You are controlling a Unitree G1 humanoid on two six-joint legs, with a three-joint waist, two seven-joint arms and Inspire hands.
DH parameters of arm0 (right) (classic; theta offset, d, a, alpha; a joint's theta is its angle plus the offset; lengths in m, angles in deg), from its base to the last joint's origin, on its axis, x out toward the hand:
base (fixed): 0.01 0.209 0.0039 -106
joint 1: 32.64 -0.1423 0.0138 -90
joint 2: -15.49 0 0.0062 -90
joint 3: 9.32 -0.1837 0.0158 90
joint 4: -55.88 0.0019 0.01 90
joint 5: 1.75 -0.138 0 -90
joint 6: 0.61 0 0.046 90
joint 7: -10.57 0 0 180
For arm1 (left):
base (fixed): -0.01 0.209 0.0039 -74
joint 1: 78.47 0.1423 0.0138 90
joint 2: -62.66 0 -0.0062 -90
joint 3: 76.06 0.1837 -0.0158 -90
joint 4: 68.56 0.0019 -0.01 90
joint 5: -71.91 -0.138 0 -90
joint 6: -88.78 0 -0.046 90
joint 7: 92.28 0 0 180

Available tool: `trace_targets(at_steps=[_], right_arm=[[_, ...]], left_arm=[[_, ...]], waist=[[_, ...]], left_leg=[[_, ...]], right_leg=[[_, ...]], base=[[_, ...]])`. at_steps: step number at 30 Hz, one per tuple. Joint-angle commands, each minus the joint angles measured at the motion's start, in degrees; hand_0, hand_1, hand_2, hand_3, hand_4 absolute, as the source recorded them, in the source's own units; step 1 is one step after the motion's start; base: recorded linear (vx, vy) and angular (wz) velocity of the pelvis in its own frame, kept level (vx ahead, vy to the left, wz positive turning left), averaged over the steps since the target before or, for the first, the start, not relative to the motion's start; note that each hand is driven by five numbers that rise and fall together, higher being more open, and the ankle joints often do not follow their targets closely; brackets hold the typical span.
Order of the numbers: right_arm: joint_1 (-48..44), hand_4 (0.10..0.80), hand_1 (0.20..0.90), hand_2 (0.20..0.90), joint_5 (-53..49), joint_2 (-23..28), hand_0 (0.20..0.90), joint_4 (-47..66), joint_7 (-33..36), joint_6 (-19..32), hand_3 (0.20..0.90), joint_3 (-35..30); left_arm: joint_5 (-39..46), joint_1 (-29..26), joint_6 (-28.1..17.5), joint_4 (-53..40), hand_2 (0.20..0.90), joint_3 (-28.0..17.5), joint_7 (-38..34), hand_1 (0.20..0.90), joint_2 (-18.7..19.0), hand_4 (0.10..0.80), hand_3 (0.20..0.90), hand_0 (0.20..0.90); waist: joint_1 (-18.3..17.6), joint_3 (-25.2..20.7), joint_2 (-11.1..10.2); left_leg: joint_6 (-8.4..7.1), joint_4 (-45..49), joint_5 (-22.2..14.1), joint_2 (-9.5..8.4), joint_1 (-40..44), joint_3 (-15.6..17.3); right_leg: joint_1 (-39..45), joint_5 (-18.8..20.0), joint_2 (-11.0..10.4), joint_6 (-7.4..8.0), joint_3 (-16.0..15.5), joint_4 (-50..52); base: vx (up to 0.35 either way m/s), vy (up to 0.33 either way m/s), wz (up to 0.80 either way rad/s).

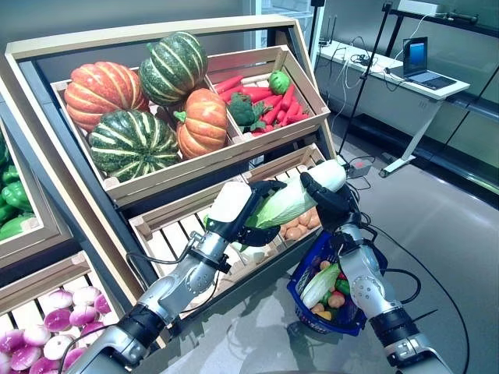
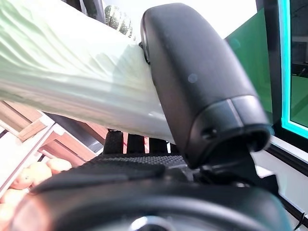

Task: Put vegetables into the basket

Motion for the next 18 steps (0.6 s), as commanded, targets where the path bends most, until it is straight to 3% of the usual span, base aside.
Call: trace_targets(at_steps=[1, 7, 8, 18], right_arm=[[-13.6, 0.400, 0.300, 0.300, 0.1, -0.6, 0.300, 1.5, -1.9, 4.9, 0.300, -1.8], [-13.1, 0.400, 0.300, 0.300, -0.1, -0.6, 0.300, 1.6, -1.4, 5.3, 0.300, -2.4], [-13.1, 0.400, 0.300, 0.300, 0.0, -0.6, 0.300, 1.5, -1.4, 5.6, 0.300, -2.4], [-11.6, 0.400, 0.300, 0.300, 0.5, 0.3, 0.300, 3.1, -0.3, 7.5, 0.300, -4.5]], left_arm=[[-3.9, -10.8, -12.1, -3.8, 0.300, 6.9, -1.3, 0.300, -2.1, 0.400, 0.300, 0.300], [-3.0, -10.4, -11.6, -3.5, 0.307, 6.3, -1.0, 0.307, -2.3, 0.405, 0.307, 0.307], [-2.6, -10.2, -11.3, -3.5, 0.900, 6.3, -0.8, 0.900, -2.3, 0.800, 0.900, 0.900], [8.5, -7.0, -6.9, -0.6, 0.900, 1.9, 4.2, 0.900, -2.9, 0.800, 0.900, 0.900]], waist=[[-0.4, -2.8, 0.3], [-0.4, -2.8, 0.2], [-0.4, -2.8, 0.3], [-0.3, -2.4, 0.3]], left_leg=[[1.39, 0.1, -4.3, -1.27, -1.0, -2.0], [1.39, 0.1, -4.4, -1.23, -1.1, -2.0], [1.39, 0.1, -4.4, -1.23, -1.0, -2.0], [1.41, 0.1, -4.1, -1.17, -1.0, -1.9]], right_leg=[[0.4, -1.3, -0.4, -1.76, 2.1, 0.8], [0.4, -1.3, -0.3, -1.75, 2.2, 0.8], [0.4, -1.3, -0.3, -1.75, 2.3, 0.8], [0.3, -1.0, -0.3, -1.81, 2.5, 0.8]], base=[[0.000, 0.000, 0.00], [0.000, 0.000, 0.00], [0.000, 0.000, 0.00], [0.000, 0.000, 0.00]])
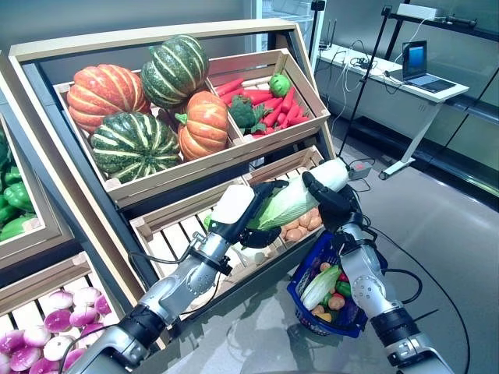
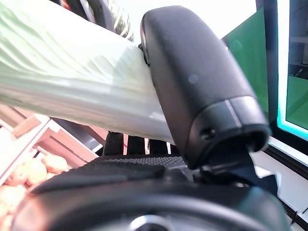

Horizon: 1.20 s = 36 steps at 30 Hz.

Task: Put vegetables into the basket

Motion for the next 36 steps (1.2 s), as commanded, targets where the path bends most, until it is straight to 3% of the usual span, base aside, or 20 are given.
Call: trace_targets(at_steps=[1, 16, 26, 36], right_arm=[[-11.6, 0.400, 0.300, 0.300, 0.2, -0.8, 0.300, 3.4, -1.5, 7.5, 0.300, -4.1], [-8.5, 0.400, 0.300, 0.300, 2.9, 3.4, 0.300, 3.4, 0.0, 8.1, 0.300, -10.8], [-7.1, 0.400, 0.300, 0.300, 3.1, 9.1, 0.300, -1.2, 0.6, 9.0, 0.300, -15.7], [-7.0, 0.400, 0.300, 0.300, 3.8, 13.0, 0.300, -5.2, 2.0, 9.6, 0.300, -18.4]], left_arm=[[4.6, -6.9, -6.1, -0.5, 0.900, 0.1, 0.2, 0.900, -2.8, 0.800, 0.900, 0.900], [18.9, -1.6, 1.3, 13.2, 0.900, -10.3, 4.5, 0.900, -4.0, 0.800, 0.900, 0.900], [27.7, -0.8, 5.7, 23.6, 0.900, -17.0, 7.4, 0.900, -5.0, 0.800, 0.900, 0.900], [33.0, -1.2, 7.4, 28.5, 0.900, -19.1, 11.2, 0.900, -4.6, 0.800, 0.900, 0.900]], waist=[[-0.3, -2.2, 0.4], [-0.8, -2.4, 0.6], [-1.5, -2.2, 0.6], [-1.9, -1.7, 0.8]], left_leg=[[1.41, 0.1, -4.1, -1.14, -0.9, -2.0], [1.40, 0.1, -3.7, -0.94, -1.0, -1.4], [1.23, 0.1, -3.4, -0.77, -1.0, -0.8], [0.96, 0.1, -3.1, -0.49, -1.1, -0.4]], right_leg=[[0.5, -1.1, -0.3, -1.80, 2.3, 0.7], [0.2, -0.7, -0.3, -1.94, 2.5, 0.5], [0.1, -0.5, -0.2, -1.99, 2.9, 0.5], [0.0, -0.5, -0.2, -1.91, 2.8, 0.5]], base=[[0.000, 0.000, 0.00], [0.000, 0.000, 0.00], [0.000, 0.000, 0.00], [0.001, -0.010, -0.05]])
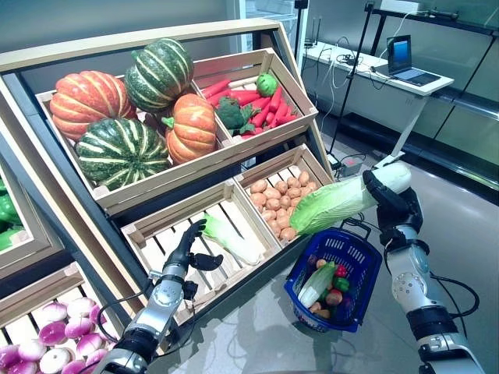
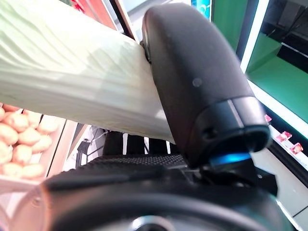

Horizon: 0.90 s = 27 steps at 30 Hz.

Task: Put vegetables into the basket

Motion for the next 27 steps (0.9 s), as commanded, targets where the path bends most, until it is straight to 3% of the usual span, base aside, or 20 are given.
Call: trace_targets(at_steps=[1, 15, 18, 20, 27], right_arm=[[-7.3, 0.400, 0.300, 0.300, 3.4, 5.0, 0.300, 2.9, 0.3, 8.3, 0.300, -6.0], [-11.5, 0.400, 0.300, 0.300, 16.9, 13.5, 0.300, -14.7, 4.5, -0.1, 0.300, -2.0], [-16.5, 0.400, 0.300, 0.300, 17.2, 14.6, 0.300, -18.4, 6.2, 0.1, 0.300, -0.2], [-21.3, 0.400, 0.300, 0.300, 16.8, 16.3, 0.300, -21.6, 6.2, 1.5, 0.300, 1.0], [-28.6, 0.400, 0.300, 0.300, 16.5, 18.3, 0.300, -26.3, 7.8, 0.8, 0.300, 3.5]], left_arm=[[3.4, -7.7, -3.6, 3.2, 0.900, -3.3, 0.4, 0.900, 1.7, 0.800, 0.900, 0.900], [16.3, -9.7, -4.5, -4.2, 0.900, -4.0, 3.0, 0.900, 1.5, 0.800, 0.900, 0.900], [18.4, -13.8, -5.5, -6.1, 0.900, -2.3, 2.1, 0.900, 1.9, 0.800, 0.900, 0.900], [20.9, -18.6, -7.1, -6.5, 0.900, -1.4, 1.8, 0.900, 3.0, 0.800, 0.900, 0.900], [23.0, -24.1, -9.9, -10.2, 0.900, 0.1, 1.0, 0.900, 3.6, 0.800, 0.900, 0.900]], waist=[[-0.1, -1.2, 0.0], [1.7, 2.1, -0.5], [2.4, 5.4, -0.4], [2.6, 10.0, 0.0], [3.1, 17.6, 0.6]], left_leg=[[0.89, 0.1, -3.1, -0.56, -0.9, -1.8], [0.54, 0.5, -2.2, -0.06, -2.4, -2.5], [0.53, 3.7, -2.1, 0.05, -6.3, -3.8], [0.17, 9.1, -2.4, 0.15, -11.7, -5.3], [-0.76, 23.7, -5.1, 0.77, -23.5, -6.9]], right_leg=[[1.2, -1.0, -0.3, -1.86, 1.4, 0.5], [-0.7, -1.9, -0.9, -2.19, 0.1, 3.6], [-4.7, -3.4, -1.5, -2.56, -0.2, 8.6], [-9.5, -4.4, -2.2, -2.86, -0.3, 13.9], [-18.1, -7.4, -4.3, -4.29, -0.1, 25.1]], base=[[0.000, 0.000, 0.00], [0.001, -0.045, 0.00], [-0.274, -0.058, 0.01], [-0.417, -0.051, 0.05], [-0.222, -0.005, 0.14]])
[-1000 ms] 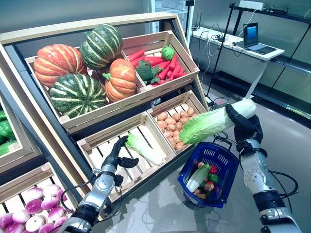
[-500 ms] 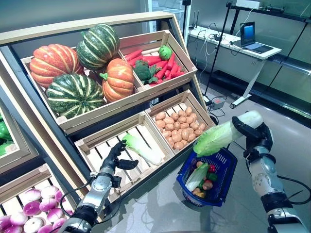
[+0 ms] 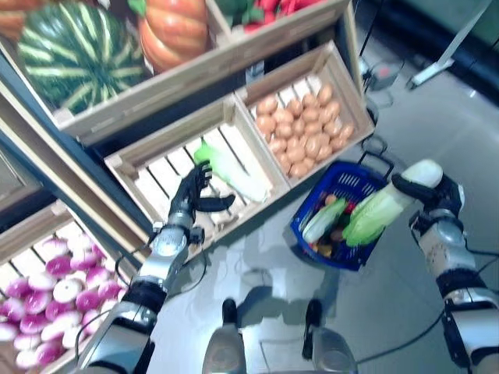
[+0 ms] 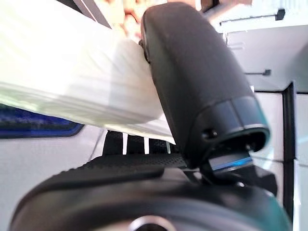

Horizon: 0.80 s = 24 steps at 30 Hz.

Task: Put vegetables into the basket

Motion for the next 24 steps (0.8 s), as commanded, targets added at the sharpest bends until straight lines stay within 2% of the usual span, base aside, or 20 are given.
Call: trace_targets(at_steps=[1, 8, 13, 14, 16, 17, 24], right_arm=[[-8.4, 0.400, 0.300, 0.300, 1.4, 6.1, 0.300, 0.8, 2.4, 5.6, 0.300, 2.2], [-13.4, 0.400, 0.300, 0.300, -3.3, 6.8, 0.300, -4.5, 0.6, 7.2, 0.300, 2.7], [-15.1, 0.400, 0.300, 0.300, -4.3, 7.6, 0.300, -5.1, 0.5, 8.2, 0.300, 2.1], [-15.7, 0.400, 0.300, 0.300, -3.7, 7.8, 0.300, -5.3, 0.8, 7.9, 0.300, 1.9], [-17.0, 0.400, 0.300, 0.300, -3.1, 8.4, 0.300, -6.0, 1.0, 7.1, 0.300, 1.9], [-17.4, 0.400, 0.300, 0.300, -3.1, 8.8, 0.300, -6.5, 1.0, 6.8, 0.300, 2.2], [-21.2, 0.400, 0.300, 0.300, -5.1, 10.9, 0.300, -8.3, 0.7, 7.5, 0.300, 3.1]], left_arm=[[1.9, -5.0, -9.3, -7.1, 0.900, 0.4, -1.6, 0.900, 3.1, 0.800, 0.900, 0.900], [3.8, -9.3, -12.2, -9.1, 0.900, 1.0, -2.5, 0.900, 4.8, 0.800, 0.900, 0.900], [5.0, -10.3, -13.6, -10.8, 0.900, 1.0, -2.3, 0.900, 5.6, 0.800, 0.900, 0.900], [5.5, -10.3, -14.1, -11.1, 0.900, 0.9, -2.1, 0.900, 5.7, 0.800, 0.900, 0.900], [6.1, -10.5, -14.7, -11.9, 0.900, 1.0, -2.0, 0.900, 5.9, 0.800, 0.900, 0.900], [6.4, -10.4, -15.0, -12.4, 0.900, 1.1, -2.2, 0.900, 6.0, 0.800, 0.900, 0.900], [7.7, -9.6, -17.8, -15.1, 0.900, 1.3, -2.1, 0.900, 7.0, 0.800, 0.900, 0.900]], waist=[[1.4, -1.4, -0.9], [1.5, 1.8, 0.3], [1.5, 3.0, 0.8], [1.5, 3.3, 0.9], [1.6, 3.7, 1.2], [1.6, 3.8, 1.4], [1.8, 4.7, 2.8]], left_leg=[[-1.19, 11.0, -4.6, 0.36, -6.3, -2.1], [-0.27, 25.4, -11.4, 0.90, -15.6, -1.8], [0.61, 34.1, -16.0, 0.97, -21.1, -2.4], [0.58, 36.7, -18.4, 0.94, -22.0, -2.6], [1.16, 39.3, -18.8, 0.93, -24.6, -2.6], [0.82, 41.5, -21.1, 1.00, -25.1, -3.1], [0.98, 49.3, -24.3, 0.59, -31.6, -3.9]], right_leg=[[-4.4, -8.3, -3.7, -2.72, 1.2, 16.4], [-14.5, -14.5, -6.7, -3.87, 2.2, 33.4], [-21.3, -18.0, -9.1, -3.99, 3.5, 43.2], [-22.7, -20.0, -9.6, -3.48, 4.2, 46.0], [-26.0, -20.1, -10.4, -3.97, 4.7, 48.7], [-26.7, -22.0, -10.7, -3.45, 5.4, 50.7], [-34.0, -24.6, -11.3, -3.88, 7.0, 57.6]], base=[[-0.184, 0.049, -0.01], [-0.100, 0.044, 0.07], [-0.028, 0.010, 0.10], [0.028, -0.002, 0.09], [-0.014, -0.003, 0.08], [0.010, -0.006, 0.05], [-0.014, -0.008, 0.04]])
